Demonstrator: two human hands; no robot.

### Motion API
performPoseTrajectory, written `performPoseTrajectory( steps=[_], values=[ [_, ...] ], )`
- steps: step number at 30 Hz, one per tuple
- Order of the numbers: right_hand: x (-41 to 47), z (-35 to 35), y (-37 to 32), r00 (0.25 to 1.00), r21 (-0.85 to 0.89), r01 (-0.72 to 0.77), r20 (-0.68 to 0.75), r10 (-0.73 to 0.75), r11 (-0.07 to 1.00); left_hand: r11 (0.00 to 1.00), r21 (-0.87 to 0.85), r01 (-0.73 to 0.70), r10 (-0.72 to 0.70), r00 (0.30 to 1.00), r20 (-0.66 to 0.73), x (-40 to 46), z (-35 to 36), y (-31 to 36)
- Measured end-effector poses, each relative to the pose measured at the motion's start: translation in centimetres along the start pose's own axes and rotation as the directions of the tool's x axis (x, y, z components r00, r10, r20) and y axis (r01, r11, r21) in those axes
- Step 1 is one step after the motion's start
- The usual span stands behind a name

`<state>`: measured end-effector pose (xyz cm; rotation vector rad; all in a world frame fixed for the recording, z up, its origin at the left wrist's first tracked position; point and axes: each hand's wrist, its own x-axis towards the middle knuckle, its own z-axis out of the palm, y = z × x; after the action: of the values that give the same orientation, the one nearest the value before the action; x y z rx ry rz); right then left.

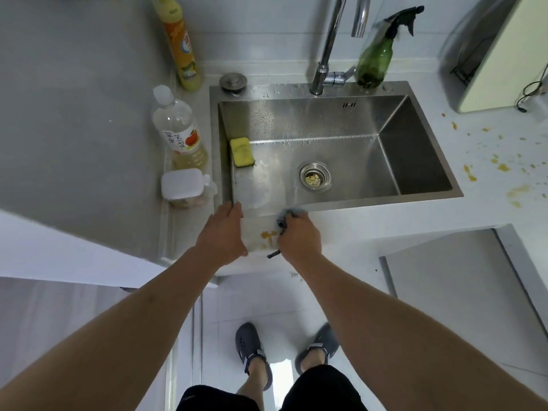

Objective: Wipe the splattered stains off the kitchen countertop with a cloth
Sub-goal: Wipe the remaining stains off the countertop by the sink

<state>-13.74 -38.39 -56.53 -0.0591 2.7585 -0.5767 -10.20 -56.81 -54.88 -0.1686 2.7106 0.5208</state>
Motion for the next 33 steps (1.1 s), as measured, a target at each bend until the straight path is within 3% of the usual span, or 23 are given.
performPoseTrajectory(
  steps=[7, 12, 15, 17, 19, 23, 25, 27, 30, 32, 33],
  values=[
    [-1.8, 2.7, -5.9, 0.969, 0.016, 0.233, 0.080, -0.233, 0.972, 0.997, -0.067, 0.033, -0.034, 0.999, -0.012, -0.5, -0.2, -0.7],
    [-2.3, 1.3, -1.6, 0.845, -0.166, 0.516, 0.258, -0.468, 0.840, 1.000, -0.003, 0.004, -0.004, 1.000, -0.006, -0.1, -0.2, -0.1],
    [-1.4, -1.9, 4.3, 0.782, -0.325, 0.607, 0.406, -0.473, 0.725, 0.993, 0.115, -0.013, 0.013, 1.000, 0.004, 0.0, -0.3, 0.1],
    [-1.0, -4.7, 9.4, 0.835, -0.444, 0.541, 0.387, -0.392, 0.714, 0.990, 0.138, -0.006, 0.003, 1.000, 0.025, 0.2, -0.4, 0.3],
    [-1.3, -7.1, 13.6, 0.962, -0.434, 0.263, 0.188, -0.198, 0.862, 0.989, 0.150, -0.006, 0.001, 1.000, 0.031, 0.4, -0.4, 0.3],
    [-0.5, -7.8, 11.6, 0.998, -0.155, 0.023, 0.054, -0.014, 0.988, 0.986, 0.164, -0.013, 0.009, 1.000, 0.026, 0.2, -0.1, 0.3],
    [0.5, -7.0, 7.4, 0.994, -0.016, 0.077, -0.080, -0.078, 0.997, 0.988, 0.153, -0.017, 0.014, 1.000, 0.026, 0.1, 0.0, 0.3],
    [1.1, -5.8, 2.8, 0.982, 0.050, 0.160, -0.108, -0.154, 0.986, 0.991, 0.130, -0.023, 0.020, 1.000, 0.019, 0.2, -0.1, 0.2],
    [0.2, -1.4, -3.0, 0.929, 0.033, 0.351, 0.114, -0.352, 0.936, 0.990, 0.136, -0.043, 0.041, 0.999, 0.022, 0.4, -0.3, 0.3],
    [-1.0, 1.5, -4.8, 0.906, -0.086, 0.386, 0.224, -0.360, 0.918, 0.990, 0.139, -0.036, 0.029, 0.998, 0.054, 0.6, -0.4, 0.6],
    [-1.2, 2.3, -4.8, 0.921, -0.123, 0.363, 0.198, -0.335, 0.924, 0.992, 0.124, -0.025, 0.017, 0.998, 0.065, 0.8, -0.4, 0.6]
  ],
)
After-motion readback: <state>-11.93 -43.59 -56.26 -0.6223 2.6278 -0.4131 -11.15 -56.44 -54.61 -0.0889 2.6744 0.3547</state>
